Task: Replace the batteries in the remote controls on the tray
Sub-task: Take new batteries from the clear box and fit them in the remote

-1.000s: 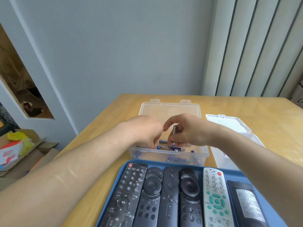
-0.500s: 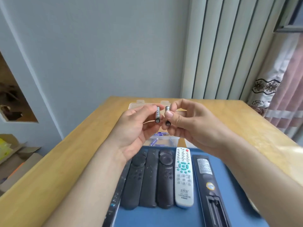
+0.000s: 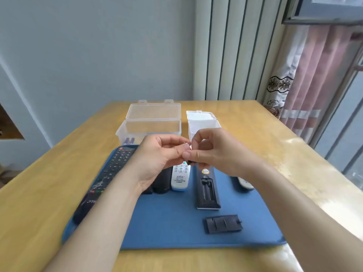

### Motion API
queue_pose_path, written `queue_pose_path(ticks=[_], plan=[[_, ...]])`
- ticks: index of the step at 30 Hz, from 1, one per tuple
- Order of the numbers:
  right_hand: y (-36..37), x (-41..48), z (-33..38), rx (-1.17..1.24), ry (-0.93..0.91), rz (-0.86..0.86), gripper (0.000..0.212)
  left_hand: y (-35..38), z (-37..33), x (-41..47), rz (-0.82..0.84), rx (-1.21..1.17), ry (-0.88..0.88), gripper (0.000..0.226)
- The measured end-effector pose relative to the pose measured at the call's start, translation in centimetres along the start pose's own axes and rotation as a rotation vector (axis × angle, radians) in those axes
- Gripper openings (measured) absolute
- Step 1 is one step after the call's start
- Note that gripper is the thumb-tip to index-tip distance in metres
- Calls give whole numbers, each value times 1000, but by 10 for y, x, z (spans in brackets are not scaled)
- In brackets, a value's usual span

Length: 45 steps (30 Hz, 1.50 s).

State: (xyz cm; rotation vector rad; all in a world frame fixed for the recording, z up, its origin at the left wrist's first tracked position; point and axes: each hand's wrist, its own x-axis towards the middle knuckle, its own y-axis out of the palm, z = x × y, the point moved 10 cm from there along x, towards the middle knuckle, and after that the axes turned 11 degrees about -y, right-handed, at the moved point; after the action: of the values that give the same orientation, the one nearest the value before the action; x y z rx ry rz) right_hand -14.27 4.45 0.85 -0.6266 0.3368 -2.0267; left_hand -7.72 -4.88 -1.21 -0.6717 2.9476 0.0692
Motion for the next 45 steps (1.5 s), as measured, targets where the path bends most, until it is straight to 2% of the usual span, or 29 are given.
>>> queue_pose_path(ticks=[1, 3, 5, 7, 10, 12, 15, 22, 24, 26, 28, 30, 32, 33, 37, 41, 45], plan=[[-5, -4, -4, -103, 28, -19, 35, -2, 2, 0, -35, 12, 6, 5], [-17, -11, -14, -459, 131, -14, 47, -10, 6, 0, -83, -44, 6, 8], [-20, -21, -25, -730, 258, 51, 56, -17, 13, 3, -93, -246, -38, 11], [-10, -29, -32, -791, 335, 137, 56, -19, 25, 5, -94, -457, -103, 11], [9, -31, -31, -940, 329, 201, 48, -14, 38, 5, -75, -661, -190, 14], [15, -28, -25, -980, 313, 168, 43, -8, 42, 5, -60, -701, -242, 15], [14, -28, -22, -932, 346, 148, 47, -3, 46, 4, -50, -698, -295, 15], [-2, -31, -39, -811, 439, 138, 42, -3, 40, 2, -57, -472, -225, 11], [-13, -33, -45, -724, 460, 83, 39, -1, 34, 0, -61, -405, -171, 9], [-24, -36, -51, -490, 456, -27, 34, 1, 24, -6, -82, -376, -86, 13], [-28, -35, -55, -82, 390, -188, 27, -3, 5, -14, -173, -297, 70, 17], [-24, -35, -57, 437, 341, -343, 16, -4, -18, -28, -285, -143, 270, 13], [-12, -32, -50, 880, 291, -418, 22, 3, -34, -43, -325, -19, 438, 8], [-6, -30, -45, 1000, 266, -425, 26, 8, -39, -51, -343, 65, 510, 11], [6, -27, -37, 1095, 240, -440, 37, 41, -53, -78, -461, 608, 853, 12], [6, -31, -37, 1067, 256, -510, 49, 46, -47, -73, -409, 639, 882, 13], [6, -34, -37, 1052, 271, -554, 51, 52, -47, -73, -362, 682, 902, 14]])
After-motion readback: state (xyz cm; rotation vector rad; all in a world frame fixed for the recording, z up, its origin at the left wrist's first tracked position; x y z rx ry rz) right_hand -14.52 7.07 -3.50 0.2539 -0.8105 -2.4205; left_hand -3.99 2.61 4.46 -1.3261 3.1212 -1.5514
